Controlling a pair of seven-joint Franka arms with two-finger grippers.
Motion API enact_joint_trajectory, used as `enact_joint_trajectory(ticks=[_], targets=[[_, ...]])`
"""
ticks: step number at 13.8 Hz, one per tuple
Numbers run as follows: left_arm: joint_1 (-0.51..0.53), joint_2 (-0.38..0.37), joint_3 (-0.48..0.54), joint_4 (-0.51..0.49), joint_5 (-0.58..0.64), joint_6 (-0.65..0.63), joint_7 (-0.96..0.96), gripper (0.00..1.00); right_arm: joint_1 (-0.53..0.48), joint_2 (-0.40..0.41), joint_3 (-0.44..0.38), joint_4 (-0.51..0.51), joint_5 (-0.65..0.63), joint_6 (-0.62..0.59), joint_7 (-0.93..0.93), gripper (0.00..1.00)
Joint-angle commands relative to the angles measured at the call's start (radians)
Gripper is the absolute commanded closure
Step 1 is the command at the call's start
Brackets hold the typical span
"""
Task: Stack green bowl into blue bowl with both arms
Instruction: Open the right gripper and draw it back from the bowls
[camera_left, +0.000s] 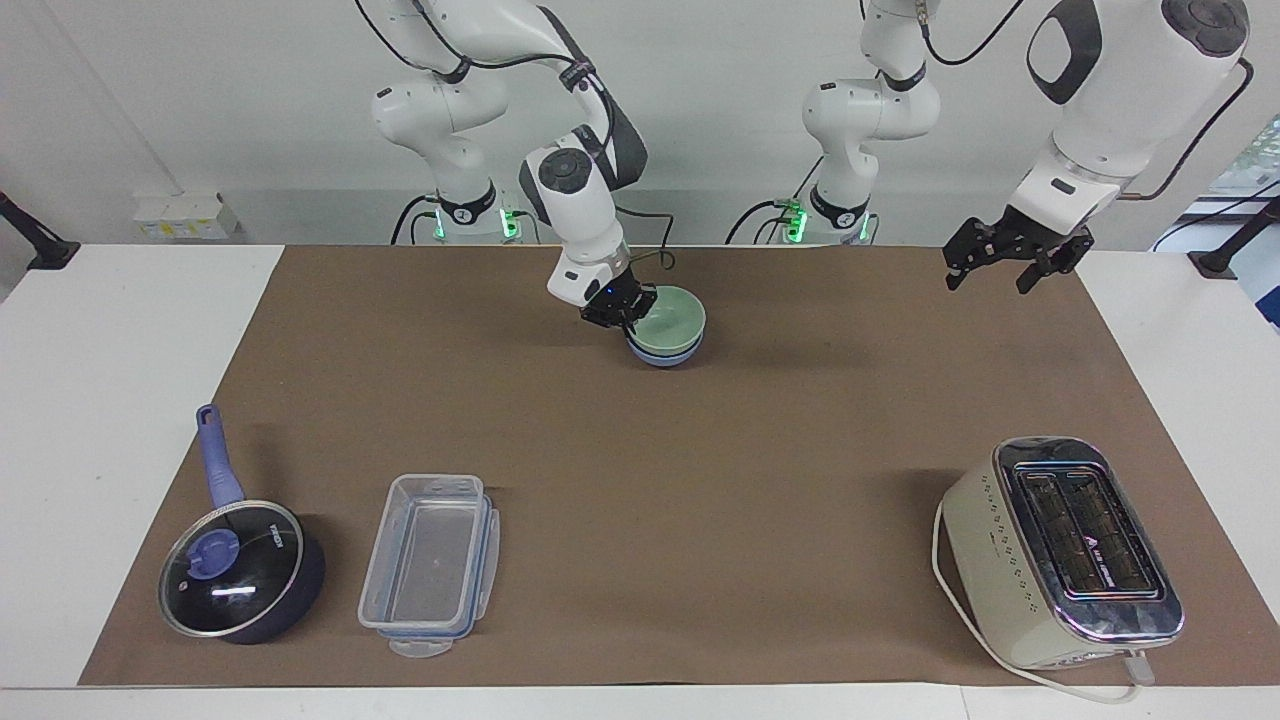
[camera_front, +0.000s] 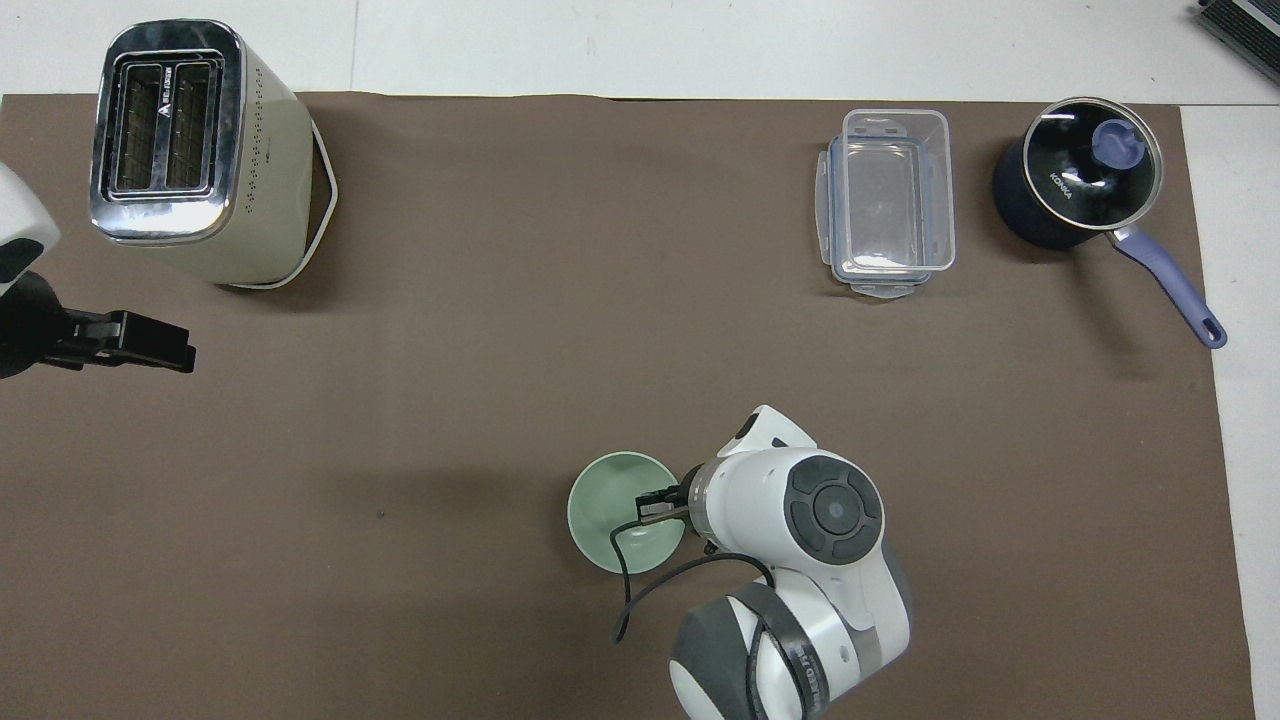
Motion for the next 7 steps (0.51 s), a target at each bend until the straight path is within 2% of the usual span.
enact_joint_trajectory(ticks=[1,2,5,7], targets=[[0.009,-0.015,-0.008,-0.015,0.021,-0.006,0.005,0.0,-0.019,-0.076,-0.012,0.038,0.032,-0.098,-0.005,0.24],[0.009,-0.013,-0.007,-0.015,0.021,-0.006,0.005,0.0,-0.054,-0.105,-0.015,0.047,0.03,-0.153,-0.009,0.16],[0.009,-0.015,-0.007,-0.015,0.021,-0.006,0.005,0.0,-0.168,-0.19,-0.017,0.068,0.012,-0.247,-0.02,0.04],[0.009,-0.015,-0.007,-0.015,0.021,-0.006,0.005,0.0,-0.263,-0.217,-0.017,0.11,0.001,-0.316,-0.023,0.0]])
